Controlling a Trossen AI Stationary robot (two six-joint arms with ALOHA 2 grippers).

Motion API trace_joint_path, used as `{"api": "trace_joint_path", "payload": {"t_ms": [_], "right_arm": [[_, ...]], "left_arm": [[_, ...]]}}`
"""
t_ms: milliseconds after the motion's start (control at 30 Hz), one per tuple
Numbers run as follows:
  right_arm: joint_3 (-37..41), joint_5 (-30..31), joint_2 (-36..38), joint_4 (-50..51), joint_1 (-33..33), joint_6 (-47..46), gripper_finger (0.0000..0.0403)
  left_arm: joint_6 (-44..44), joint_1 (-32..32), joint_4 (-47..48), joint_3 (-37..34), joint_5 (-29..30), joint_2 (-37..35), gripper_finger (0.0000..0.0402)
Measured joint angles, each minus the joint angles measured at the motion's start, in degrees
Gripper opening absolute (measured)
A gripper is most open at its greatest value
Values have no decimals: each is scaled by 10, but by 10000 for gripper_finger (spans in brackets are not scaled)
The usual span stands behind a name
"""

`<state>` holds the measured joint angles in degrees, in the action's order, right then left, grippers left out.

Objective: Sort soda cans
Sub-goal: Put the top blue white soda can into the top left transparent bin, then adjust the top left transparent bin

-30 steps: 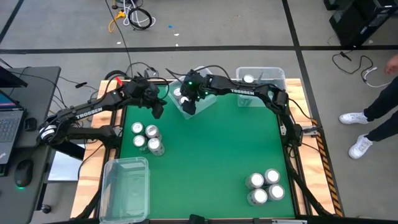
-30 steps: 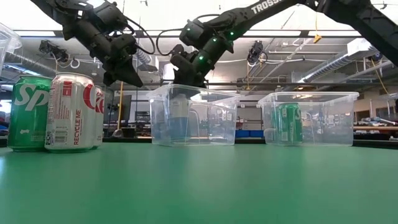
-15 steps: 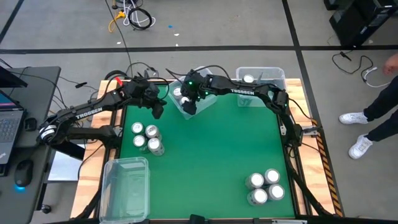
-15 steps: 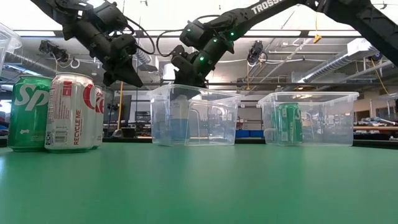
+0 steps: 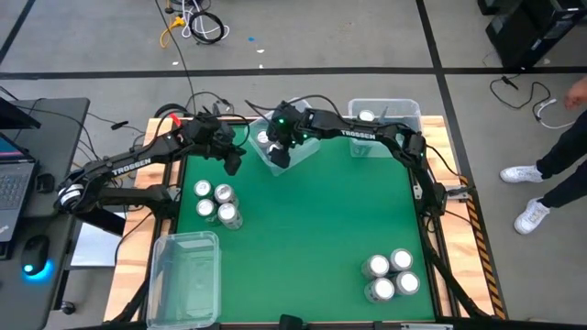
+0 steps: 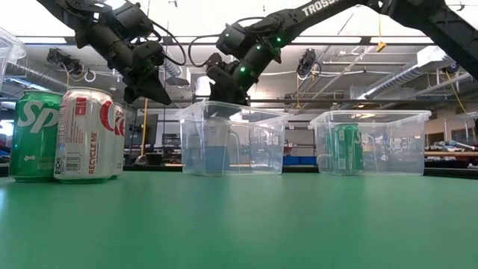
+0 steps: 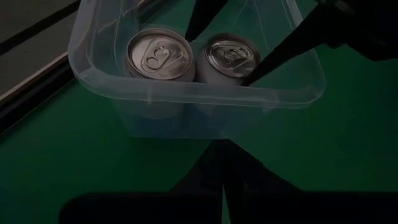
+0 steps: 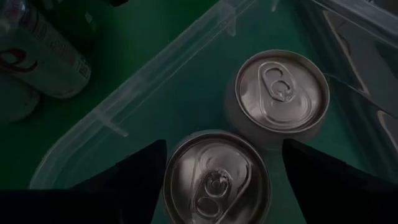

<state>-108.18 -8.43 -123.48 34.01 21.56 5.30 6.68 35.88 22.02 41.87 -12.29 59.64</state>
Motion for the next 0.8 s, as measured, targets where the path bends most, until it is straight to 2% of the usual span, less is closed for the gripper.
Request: {"api": "trace_joint_path", "payload": {"t_ms": [233, 367, 433, 500, 667, 700, 800], "right_arm": [[-101, 26, 0, 91, 0, 35, 306], [-190, 99, 0, 212, 1, 50, 287], [-224, 164, 2, 283, 7, 66, 255], [-243, 210, 3, 349, 25, 76, 202], [-245, 220, 1, 462, 99, 71, 32], [-241, 220, 1, 467, 115, 65, 17], [-235, 220, 1, 467, 158, 45, 20]], "left_arm": [[11, 1, 0, 0, 41, 19, 5], [11, 2, -37, 0, 46, 52, 5], [11, 2, -63, 0, 46, 69, 5], [12, 2, -88, 0, 47, 83, 5], [15, 12, -108, 0, 59, 122, 5], [15, 14, -111, 0, 67, 128, 5], [13, 16, -124, 0, 82, 140, 5]]}}
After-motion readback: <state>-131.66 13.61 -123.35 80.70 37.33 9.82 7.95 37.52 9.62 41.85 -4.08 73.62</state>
